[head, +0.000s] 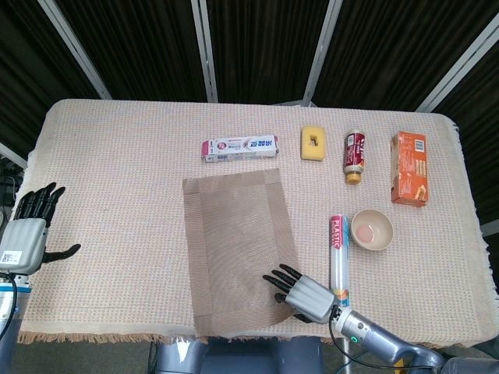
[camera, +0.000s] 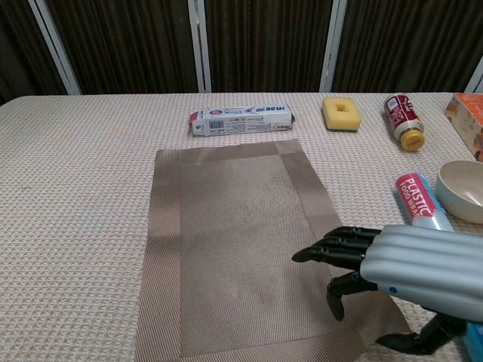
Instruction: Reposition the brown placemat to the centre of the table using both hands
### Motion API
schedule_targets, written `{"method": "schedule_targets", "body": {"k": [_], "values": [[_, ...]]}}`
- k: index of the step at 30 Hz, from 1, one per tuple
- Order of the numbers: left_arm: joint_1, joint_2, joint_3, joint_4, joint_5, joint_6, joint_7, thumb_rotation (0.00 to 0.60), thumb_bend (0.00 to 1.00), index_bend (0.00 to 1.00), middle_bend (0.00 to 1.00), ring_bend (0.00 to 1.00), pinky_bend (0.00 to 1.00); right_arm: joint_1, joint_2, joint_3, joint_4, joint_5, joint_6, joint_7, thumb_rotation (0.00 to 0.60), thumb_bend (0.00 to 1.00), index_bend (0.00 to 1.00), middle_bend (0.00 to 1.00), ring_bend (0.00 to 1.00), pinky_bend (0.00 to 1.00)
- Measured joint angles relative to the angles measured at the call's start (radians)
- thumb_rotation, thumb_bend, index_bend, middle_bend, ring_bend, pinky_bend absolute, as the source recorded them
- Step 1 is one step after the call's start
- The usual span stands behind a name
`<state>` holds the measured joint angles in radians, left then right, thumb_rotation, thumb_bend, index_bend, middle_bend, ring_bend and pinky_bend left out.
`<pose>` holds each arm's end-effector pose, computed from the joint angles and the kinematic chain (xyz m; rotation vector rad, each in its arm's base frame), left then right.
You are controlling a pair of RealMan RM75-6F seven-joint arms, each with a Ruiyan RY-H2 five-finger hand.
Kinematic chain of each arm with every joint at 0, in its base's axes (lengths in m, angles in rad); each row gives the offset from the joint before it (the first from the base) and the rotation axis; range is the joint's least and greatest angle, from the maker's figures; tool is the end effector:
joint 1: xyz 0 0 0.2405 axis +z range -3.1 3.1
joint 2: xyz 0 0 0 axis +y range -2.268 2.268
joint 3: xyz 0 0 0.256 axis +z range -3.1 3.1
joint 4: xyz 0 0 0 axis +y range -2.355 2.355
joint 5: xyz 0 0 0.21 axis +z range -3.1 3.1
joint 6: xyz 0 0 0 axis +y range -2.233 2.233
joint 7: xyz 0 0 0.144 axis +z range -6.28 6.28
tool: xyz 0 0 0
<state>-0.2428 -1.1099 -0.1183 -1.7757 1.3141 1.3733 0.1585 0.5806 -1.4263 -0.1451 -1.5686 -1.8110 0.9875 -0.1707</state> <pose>-0.2677 0.2353 0.1489 -1.3866 -0.9393 -0.9166 -0.1848 -0.2093 -0.0267 2.4484 -0.6692 0.9158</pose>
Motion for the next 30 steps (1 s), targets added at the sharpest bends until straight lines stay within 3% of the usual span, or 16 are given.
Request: {"method": "schedule_targets", "body": {"k": [8,19,30], "values": [[0.005,0.012,-0.002,-0.014,0.009,0.007,-0.013,0.6,0.04,0.0,0.0,0.0,0.0,0.002,-0.001,-0.002,-0.002,0.014,-0.005,0.0,0.6,0.46,0.65,0.06,0.0,0.0],[0.006,0.008,0.006,-0.009,0.026,0.006,-0.008,0.6,0.04,0.0,0.0,0.0,0.0,-0.013,0.026,-0.023,-0.006,-0.054,0.088,0.004,0.6,0.46,0.66,0.11,0.0,0.0],[0.004,-0.002,0.011,-0.01,0.03,0.0,0.011,0.6,0.04,0.0,0.0,0.0,0.0,-0.008,0.219,-0.066,0.03,-0.273,0.274,-0.064,0.6,0.46,0.66,0.13,0.0,0.0]]}}
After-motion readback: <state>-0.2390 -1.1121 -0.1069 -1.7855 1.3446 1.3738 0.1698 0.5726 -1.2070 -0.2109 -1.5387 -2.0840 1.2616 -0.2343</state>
